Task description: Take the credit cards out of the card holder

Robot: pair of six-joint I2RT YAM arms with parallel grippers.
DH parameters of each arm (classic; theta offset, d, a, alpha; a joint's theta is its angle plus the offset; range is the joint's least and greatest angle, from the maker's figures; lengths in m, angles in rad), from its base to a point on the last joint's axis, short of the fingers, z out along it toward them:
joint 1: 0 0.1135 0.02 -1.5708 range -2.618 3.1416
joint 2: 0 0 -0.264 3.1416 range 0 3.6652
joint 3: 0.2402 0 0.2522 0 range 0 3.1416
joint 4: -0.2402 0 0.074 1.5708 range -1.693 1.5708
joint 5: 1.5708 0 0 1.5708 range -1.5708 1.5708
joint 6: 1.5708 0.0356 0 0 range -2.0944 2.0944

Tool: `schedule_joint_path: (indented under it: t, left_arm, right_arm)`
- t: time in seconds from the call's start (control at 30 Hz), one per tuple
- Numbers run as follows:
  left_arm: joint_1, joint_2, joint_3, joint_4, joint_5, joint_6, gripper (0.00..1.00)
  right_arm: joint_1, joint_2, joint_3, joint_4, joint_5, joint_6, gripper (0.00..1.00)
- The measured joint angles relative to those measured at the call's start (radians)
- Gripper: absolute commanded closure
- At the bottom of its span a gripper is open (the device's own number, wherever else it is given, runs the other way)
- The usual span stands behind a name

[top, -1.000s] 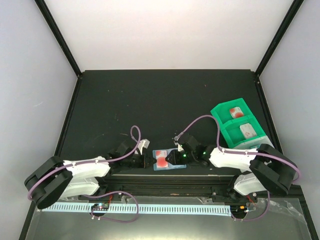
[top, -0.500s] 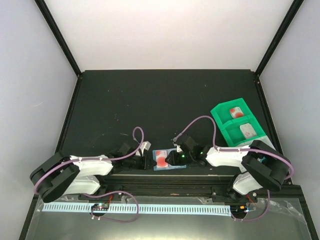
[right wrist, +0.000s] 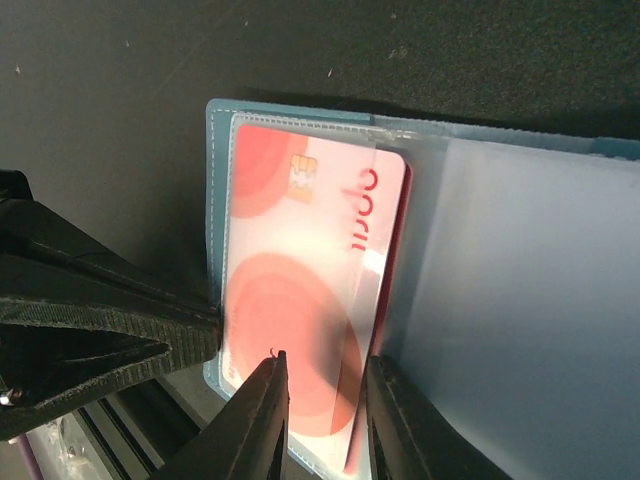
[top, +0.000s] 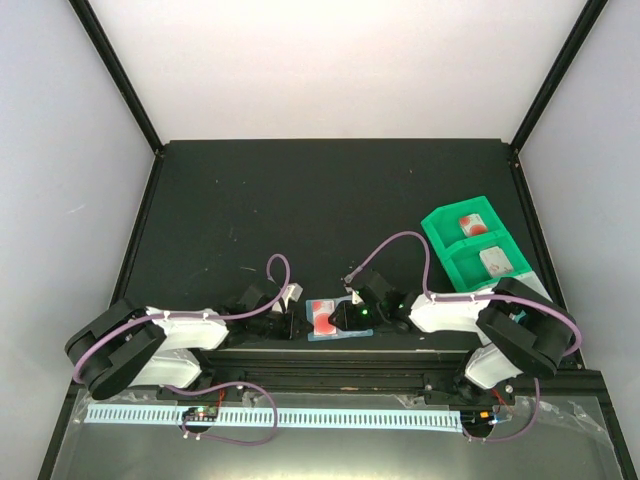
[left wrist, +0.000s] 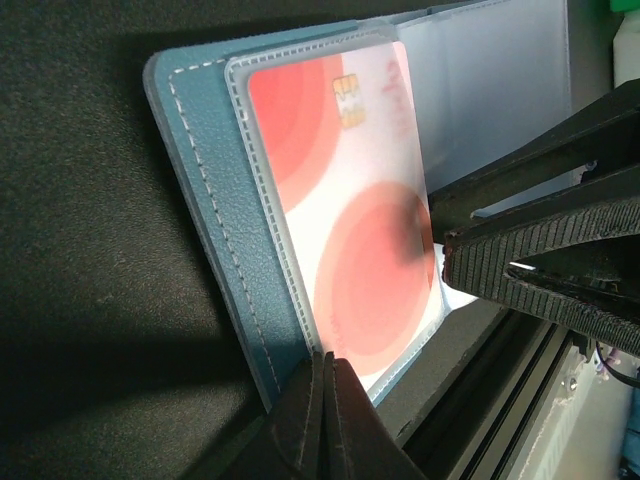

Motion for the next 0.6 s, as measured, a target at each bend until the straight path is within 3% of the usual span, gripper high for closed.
schedule_joint_path:
  t: [0.6]
  left_arm:
    - [0.0,0.006,0.0,0.006,0.0,-0.004,0.98]
  right_arm:
    - [0.002,-0.007,-0.002,0.005,0.029,0.029,0.75]
